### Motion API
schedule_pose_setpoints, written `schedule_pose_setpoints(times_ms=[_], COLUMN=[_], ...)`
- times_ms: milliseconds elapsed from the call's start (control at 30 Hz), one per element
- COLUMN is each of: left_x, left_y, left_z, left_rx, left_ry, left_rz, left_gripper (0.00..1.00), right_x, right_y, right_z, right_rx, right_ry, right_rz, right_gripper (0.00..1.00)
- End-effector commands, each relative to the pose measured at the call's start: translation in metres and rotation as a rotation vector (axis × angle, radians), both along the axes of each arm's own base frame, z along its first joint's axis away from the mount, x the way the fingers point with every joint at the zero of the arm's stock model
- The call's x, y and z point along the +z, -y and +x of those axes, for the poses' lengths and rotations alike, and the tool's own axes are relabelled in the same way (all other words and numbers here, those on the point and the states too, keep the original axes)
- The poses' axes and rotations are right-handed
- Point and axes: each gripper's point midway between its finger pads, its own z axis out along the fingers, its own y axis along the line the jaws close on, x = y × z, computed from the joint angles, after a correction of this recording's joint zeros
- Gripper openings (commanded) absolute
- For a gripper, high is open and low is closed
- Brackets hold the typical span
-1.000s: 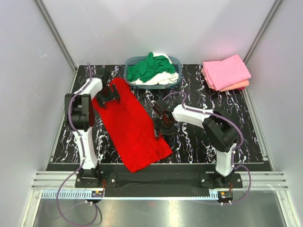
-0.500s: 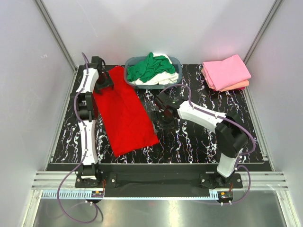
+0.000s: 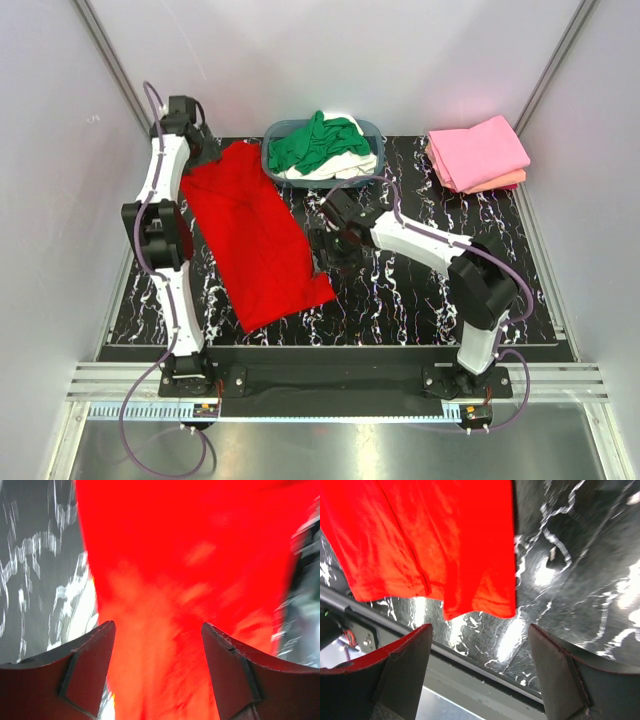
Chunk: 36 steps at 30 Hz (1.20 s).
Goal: Fold and stack the t-shirts
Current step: Fold the tshirt
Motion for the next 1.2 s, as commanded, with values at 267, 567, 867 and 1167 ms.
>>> schedule_pose_setpoints(times_ms=[267, 567, 867, 1167], left_x=[0.005, -0.046, -0.050, -0.077], left_y=[0.043, 0.043, 0.046, 0.051], left_z=[0.095, 0.095, 0.096, 0.083], left_rx=[-0.101, -0.069, -0.046, -0.024], left_ry=[0.261, 0.187, 0.176, 0.095], left_rz=[0.065, 0.085, 0.065, 0.025], left_gripper=[0.67, 0.61, 0.59, 0.54], right_x=[-0.015, -0.009, -0.006, -0.008], right_y=[-0.008, -0.003, -0.001, 0.000], right_z=[-0.037, -0.041, -0.042, -0.042], right_rx=[0.025, 0.035, 0.041, 0.043], right_ry=[-0.058, -0.044, -0.040, -0.046], right_rz=[0.146, 0.158, 0.152, 0.139], right_gripper=[0.83, 0.83, 0.82, 0.82])
